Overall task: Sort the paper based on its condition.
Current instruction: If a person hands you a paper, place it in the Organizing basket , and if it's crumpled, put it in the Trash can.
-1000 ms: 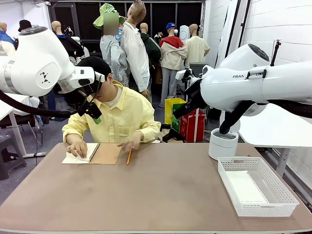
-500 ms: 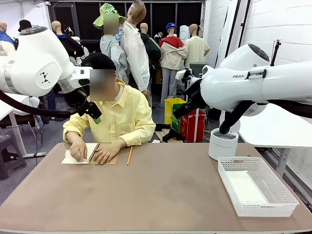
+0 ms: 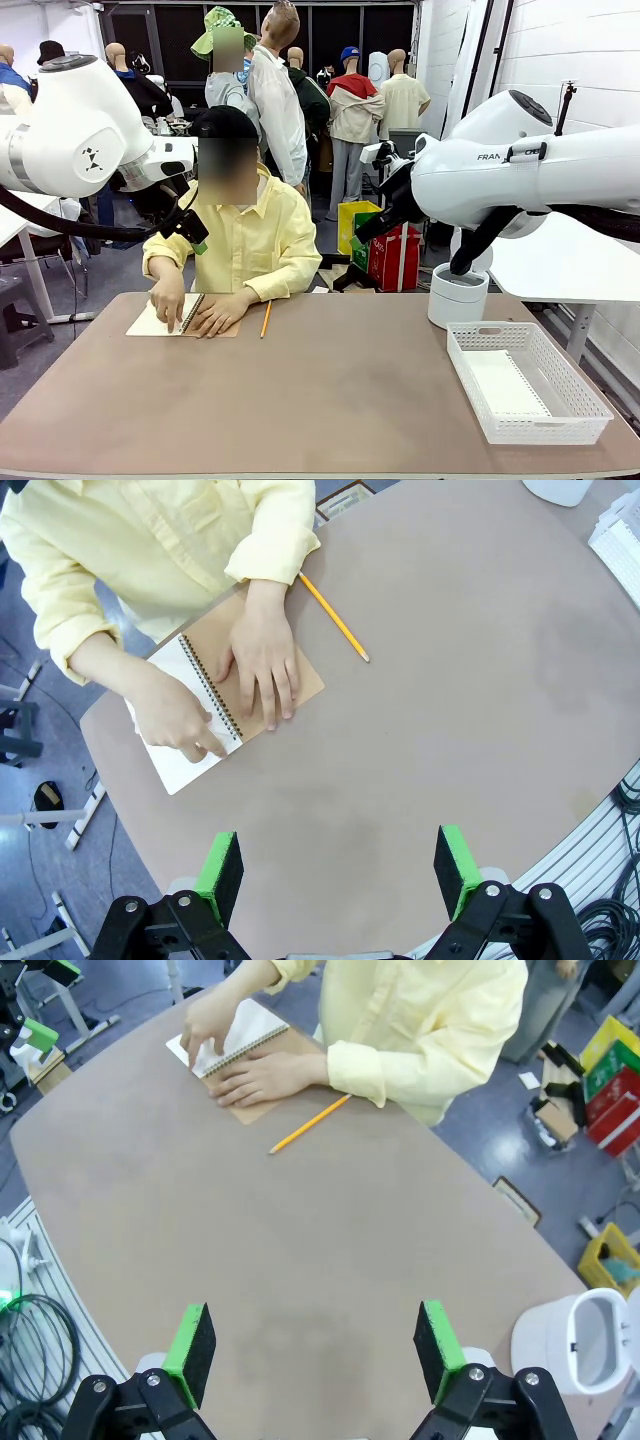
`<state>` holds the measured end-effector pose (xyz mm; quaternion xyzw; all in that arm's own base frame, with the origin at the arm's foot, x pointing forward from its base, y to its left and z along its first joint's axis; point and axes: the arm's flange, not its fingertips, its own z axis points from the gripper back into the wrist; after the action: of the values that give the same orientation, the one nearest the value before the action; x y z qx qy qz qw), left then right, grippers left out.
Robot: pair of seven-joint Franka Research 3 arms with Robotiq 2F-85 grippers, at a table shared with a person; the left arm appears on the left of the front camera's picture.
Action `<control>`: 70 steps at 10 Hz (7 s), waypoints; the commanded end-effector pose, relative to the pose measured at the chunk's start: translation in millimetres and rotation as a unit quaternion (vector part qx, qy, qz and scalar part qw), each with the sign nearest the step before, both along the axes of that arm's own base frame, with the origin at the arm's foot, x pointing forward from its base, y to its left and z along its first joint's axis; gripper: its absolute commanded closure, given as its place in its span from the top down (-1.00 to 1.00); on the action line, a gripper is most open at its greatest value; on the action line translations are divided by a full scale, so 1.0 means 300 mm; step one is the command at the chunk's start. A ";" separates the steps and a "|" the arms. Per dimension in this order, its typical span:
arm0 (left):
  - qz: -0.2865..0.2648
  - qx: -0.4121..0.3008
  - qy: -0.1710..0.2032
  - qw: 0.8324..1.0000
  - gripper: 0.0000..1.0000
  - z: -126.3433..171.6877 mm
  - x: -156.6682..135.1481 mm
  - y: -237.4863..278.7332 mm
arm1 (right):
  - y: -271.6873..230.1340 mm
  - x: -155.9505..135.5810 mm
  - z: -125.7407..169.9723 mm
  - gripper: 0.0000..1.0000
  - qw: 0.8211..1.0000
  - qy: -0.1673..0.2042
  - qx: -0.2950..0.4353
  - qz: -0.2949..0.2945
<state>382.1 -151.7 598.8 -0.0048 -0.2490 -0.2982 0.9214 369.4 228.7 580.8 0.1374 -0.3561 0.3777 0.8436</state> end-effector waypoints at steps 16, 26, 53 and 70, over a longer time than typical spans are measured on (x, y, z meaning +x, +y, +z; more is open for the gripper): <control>-0.001 0.000 -0.001 1.000 1.00 0.004 0.001 0.004 | 0.004 -0.001 0.005 1.00 1.000 -0.002 0.000 -0.005; -0.001 0.000 -0.001 1.000 1.00 0.004 0.001 0.004 | 0.004 -0.001 0.005 1.00 1.000 -0.002 0.000 -0.005; -0.001 0.000 -0.001 1.000 1.00 0.004 0.001 0.004 | 0.004 -0.001 0.005 1.00 1.000 -0.002 0.000 -0.005; -0.001 0.000 -0.001 1.000 1.00 0.004 0.001 0.004 | 0.004 -0.001 0.005 1.00 1.000 -0.002 0.000 -0.005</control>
<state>382.1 -151.7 598.8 -0.0048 -0.2490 -0.2982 0.9214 369.4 228.7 580.8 0.1374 -0.3561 0.3777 0.8436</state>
